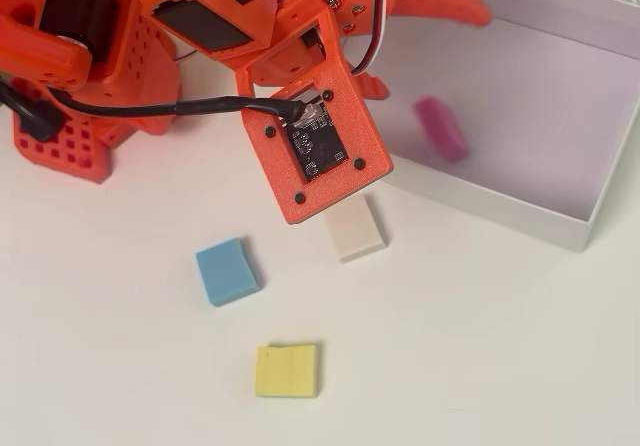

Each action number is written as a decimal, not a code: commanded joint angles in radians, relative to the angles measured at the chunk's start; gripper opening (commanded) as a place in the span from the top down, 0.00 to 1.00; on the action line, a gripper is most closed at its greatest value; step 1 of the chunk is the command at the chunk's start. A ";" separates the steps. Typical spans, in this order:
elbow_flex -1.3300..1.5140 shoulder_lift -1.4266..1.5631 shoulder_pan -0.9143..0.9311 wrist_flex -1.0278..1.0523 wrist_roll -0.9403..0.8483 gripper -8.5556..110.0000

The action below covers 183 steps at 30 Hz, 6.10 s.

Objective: Grasp the pink cuboid and put it in the bin.

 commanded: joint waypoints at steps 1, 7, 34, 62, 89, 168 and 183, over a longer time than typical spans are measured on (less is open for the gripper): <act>-0.021 0.021 -0.011 -0.049 -0.003 0.61; -0.091 0.087 0.028 -0.126 -0.002 0.61; 0.028 0.617 0.917 -0.446 0.256 0.61; 0.568 0.868 1.011 0.032 0.382 0.68; 0.568 0.868 1.014 0.037 0.382 1.00; 0.568 0.868 1.014 0.037 0.382 1.00; 0.568 0.868 1.014 0.037 0.382 1.00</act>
